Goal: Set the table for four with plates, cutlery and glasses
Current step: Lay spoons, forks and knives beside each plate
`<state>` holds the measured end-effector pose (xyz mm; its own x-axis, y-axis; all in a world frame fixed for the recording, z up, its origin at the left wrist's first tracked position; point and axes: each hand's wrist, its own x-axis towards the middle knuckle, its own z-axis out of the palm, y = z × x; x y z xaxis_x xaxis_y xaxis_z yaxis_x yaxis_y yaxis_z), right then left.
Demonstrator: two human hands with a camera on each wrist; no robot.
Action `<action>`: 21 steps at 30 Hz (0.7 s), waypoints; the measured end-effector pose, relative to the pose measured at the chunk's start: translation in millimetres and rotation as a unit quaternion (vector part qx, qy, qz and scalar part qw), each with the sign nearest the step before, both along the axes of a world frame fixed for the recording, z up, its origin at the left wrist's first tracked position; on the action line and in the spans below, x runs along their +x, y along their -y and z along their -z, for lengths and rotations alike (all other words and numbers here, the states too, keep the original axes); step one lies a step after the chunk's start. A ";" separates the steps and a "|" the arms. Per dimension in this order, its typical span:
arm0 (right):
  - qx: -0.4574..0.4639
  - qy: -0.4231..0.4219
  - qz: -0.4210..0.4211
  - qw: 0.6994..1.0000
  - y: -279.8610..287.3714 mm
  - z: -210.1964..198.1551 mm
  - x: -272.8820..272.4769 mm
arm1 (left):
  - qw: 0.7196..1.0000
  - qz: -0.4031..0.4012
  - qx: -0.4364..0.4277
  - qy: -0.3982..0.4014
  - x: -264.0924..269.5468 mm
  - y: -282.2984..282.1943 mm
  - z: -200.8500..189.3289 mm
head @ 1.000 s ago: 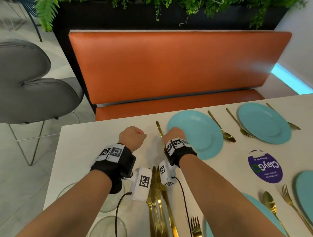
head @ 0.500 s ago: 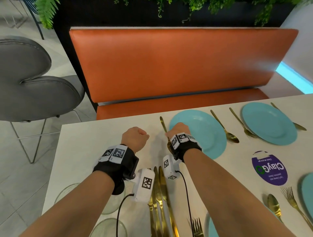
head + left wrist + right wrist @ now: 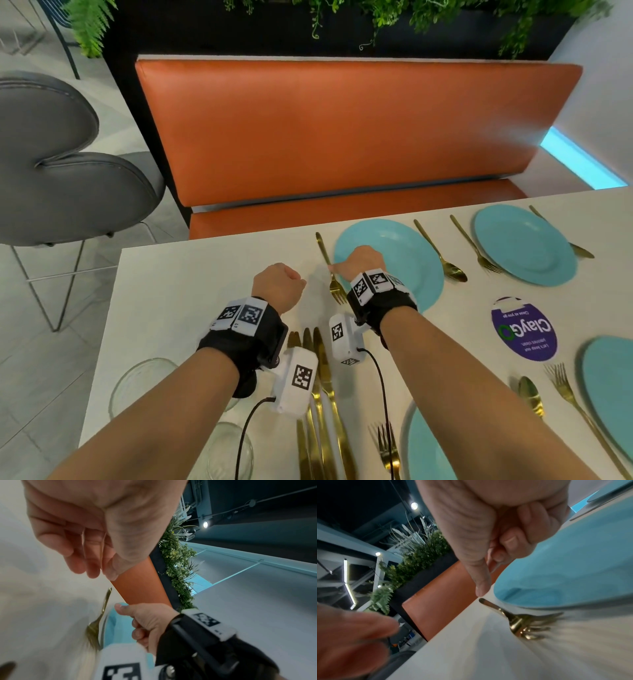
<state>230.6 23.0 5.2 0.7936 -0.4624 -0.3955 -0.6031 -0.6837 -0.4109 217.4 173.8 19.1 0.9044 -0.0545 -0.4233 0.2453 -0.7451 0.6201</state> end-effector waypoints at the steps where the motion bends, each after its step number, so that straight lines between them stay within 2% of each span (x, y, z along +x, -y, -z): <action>1: -0.003 -0.002 -0.005 1.000 2.0 -3.0 -7.4 | 1.000 0.014 0.011 -0.006 -6.3 4.2 -1.2; 5: -0.009 -0.032 0.000 0.999 11.9 -13.0 -44.8 | 0.993 0.065 0.077 -0.053 -35.3 23.5 4.6; 7: -0.017 -0.043 -0.009 0.999 17.0 -15.6 -65.7 | 0.990 0.053 0.114 -0.070 -53.4 31.2 8.2; 11: -0.045 -0.065 -0.038 0.996 23.6 -16.6 -114.6 | 0.971 0.090 0.212 -0.061 -98.2 38.2 13.4; 14: -0.049 -0.083 -0.047 0.994 24.4 -19.1 -148.9 | 0.961 0.048 0.258 -0.082 -130.5 39.9 21.1; 17: -0.050 -0.094 -0.056 0.993 19.7 -20.5 -182.1 | 0.964 -0.013 0.251 -0.085 -158.6 37.1 35.5; 21: -0.033 -0.097 -0.052 0.993 12.0 -16.5 -217.2 | 0.964 0.003 0.261 -0.043 -187.9 25.7 48.1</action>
<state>13.3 11.1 21.8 0.7497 -0.4128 -0.5173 -0.5920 -0.7676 -0.2454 29.5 148.1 -29.0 0.8650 0.1816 -0.4678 0.2742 -0.9518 0.1374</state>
